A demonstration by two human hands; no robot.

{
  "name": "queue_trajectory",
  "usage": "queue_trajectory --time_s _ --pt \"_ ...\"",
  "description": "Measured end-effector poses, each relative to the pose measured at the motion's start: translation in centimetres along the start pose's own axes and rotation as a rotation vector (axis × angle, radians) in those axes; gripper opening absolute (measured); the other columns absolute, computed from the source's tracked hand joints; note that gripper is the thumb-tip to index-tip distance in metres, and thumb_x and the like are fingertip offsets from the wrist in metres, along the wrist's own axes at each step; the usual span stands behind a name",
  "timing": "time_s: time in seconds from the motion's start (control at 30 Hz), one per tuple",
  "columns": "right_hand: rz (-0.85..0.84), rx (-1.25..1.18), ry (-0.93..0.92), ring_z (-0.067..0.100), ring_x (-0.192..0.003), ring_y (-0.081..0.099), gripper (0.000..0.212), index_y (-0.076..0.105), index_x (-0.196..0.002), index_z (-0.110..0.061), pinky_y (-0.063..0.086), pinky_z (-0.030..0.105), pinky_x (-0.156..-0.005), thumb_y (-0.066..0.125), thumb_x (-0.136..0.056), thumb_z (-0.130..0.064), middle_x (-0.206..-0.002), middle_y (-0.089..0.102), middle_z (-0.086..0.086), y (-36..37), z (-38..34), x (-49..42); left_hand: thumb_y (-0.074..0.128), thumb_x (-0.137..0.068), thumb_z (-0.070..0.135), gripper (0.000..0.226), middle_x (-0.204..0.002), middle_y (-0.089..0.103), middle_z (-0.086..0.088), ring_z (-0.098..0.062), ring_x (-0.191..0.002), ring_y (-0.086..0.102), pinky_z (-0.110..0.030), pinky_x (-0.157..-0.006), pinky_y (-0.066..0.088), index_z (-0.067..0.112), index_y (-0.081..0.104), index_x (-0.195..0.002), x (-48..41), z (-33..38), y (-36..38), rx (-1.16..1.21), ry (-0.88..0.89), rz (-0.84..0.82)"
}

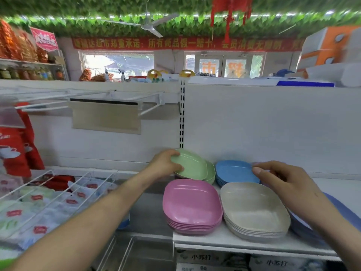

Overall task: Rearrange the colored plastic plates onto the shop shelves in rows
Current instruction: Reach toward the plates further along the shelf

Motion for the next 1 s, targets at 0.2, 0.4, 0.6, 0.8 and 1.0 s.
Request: queue_trajectory --time_s 0.2,0.4,0.6,0.8,1.0 --pt "0.127 -0.017 0.023 0.007 -0.088 0.069 0.015 0.079 -0.096 -0.037 0.052 0.032 -0.079 0.066 -0.095 -0.045 -0.089 0.077 -0.011 -0.8 0.3 0.2 0.089 -0.075 0.039 0.069 -0.145 0.058 0.0 -0.02 -0.128 0.056 -0.038 -0.112 0.044 0.024 0.064 -0.137 -2.1 -0.6 2.3 -0.16 0.015 -0.15" --pt "0.166 -0.069 0.017 0.027 -0.095 0.069 0.021 0.08 -0.099 -0.036 0.055 0.05 -0.087 0.065 -0.096 -0.05 -0.099 0.076 0.002 0.4 0.0 0.5 0.085 -0.077 0.051 0.074 -0.15 0.054 0.002 -0.019 -0.134 0.053 -0.035 -0.112 0.043 0.028 0.059 -0.142 -2.1 -0.6 3.1 -0.253 0.038 -0.239" --pt "0.161 -0.057 -0.006 0.038 -0.091 0.064 0.033 0.078 -0.099 -0.032 0.054 0.051 -0.08 0.061 -0.091 -0.059 -0.094 0.07 0.017 0.8 0.1 1.4 0.08 -0.08 0.058 0.075 -0.156 0.049 0.004 -0.018 -0.14 0.049 -0.036 -0.116 0.04 0.029 0.057 -0.145 -1.8 -0.4 3.8 -0.327 0.041 -0.276" --pt "0.14 -0.058 -0.006 0.014 -0.074 0.063 0.021 0.075 -0.083 -0.037 0.049 0.039 -0.075 0.062 -0.094 -0.05 -0.075 0.071 -0.004 -2.1 1.1 1.8 0.077 -0.08 0.06 0.071 -0.146 0.059 0.004 -0.019 -0.127 0.059 -0.037 -0.106 0.048 0.027 0.061 -0.14 -1.1 1.6 2.5 -0.431 0.038 -0.171" --pt "0.047 0.057 0.014 0.006 -0.055 0.045 0.022 0.074 -0.081 -0.032 0.036 0.029 -0.058 0.065 -0.094 -0.048 -0.062 0.058 -0.002 -6.6 4.2 2.0 0.065 -0.09 0.056 0.04 -0.111 0.07 0.002 -0.02 -0.104 0.064 -0.037 -0.091 0.053 0.029 0.07 -0.119 2.0 11.4 4.2 -0.393 0.207 0.025"
Point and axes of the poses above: each hand's wrist, its own x-axis away from the middle knuckle, its own y-axis out of the palm, z = x × y, the point moved 8 cm from there along -x, towards the middle knuckle
